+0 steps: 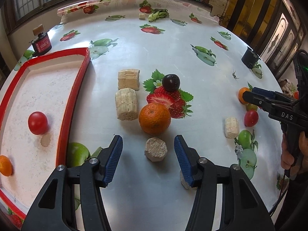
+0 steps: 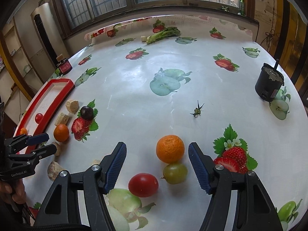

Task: Organize fruits
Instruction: 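Move both tools back to the fruits beside the tray, then grasp the beige block with the left gripper while the right gripper grasps an orange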

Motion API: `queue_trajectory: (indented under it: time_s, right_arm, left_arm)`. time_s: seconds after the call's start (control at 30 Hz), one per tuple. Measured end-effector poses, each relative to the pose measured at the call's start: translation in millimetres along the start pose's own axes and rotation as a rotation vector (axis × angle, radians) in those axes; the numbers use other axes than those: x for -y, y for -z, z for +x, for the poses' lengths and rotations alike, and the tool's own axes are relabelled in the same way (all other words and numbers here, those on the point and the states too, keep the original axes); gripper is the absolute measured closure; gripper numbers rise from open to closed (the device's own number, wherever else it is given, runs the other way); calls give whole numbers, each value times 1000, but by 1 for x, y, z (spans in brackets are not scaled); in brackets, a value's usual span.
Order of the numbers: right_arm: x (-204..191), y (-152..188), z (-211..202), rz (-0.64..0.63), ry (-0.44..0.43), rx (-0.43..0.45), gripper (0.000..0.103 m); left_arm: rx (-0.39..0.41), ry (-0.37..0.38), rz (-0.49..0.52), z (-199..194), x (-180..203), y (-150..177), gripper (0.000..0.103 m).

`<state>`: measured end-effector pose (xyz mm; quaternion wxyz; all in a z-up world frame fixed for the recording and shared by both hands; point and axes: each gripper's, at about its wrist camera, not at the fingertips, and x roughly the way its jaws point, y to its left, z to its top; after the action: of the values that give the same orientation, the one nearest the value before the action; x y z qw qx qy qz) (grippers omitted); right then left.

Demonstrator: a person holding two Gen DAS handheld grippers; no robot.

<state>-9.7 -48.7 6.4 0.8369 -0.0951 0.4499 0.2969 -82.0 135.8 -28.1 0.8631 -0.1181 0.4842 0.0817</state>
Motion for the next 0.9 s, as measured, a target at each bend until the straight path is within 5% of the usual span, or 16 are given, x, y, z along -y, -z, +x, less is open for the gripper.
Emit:
queue_trajectory:
  time_s: [0.13,0.27,0.37,0.9]
  right_arm:
    - [1,-2,14,-14,18,-22,36]
    - [5,1,28,-13,33,-56,55]
    - [7,4,25,-11,52,-38,68]
    - [-34,-8,-15,-30,-80,55,69]
  left_arm:
    - [7,-26,20,6,3,-1,52]
    - [16,-4,40,4,5,0,83]
    - [24,0,52,2,6,2,82]
    - [138,-41,-4,-44,-23,-1,82]
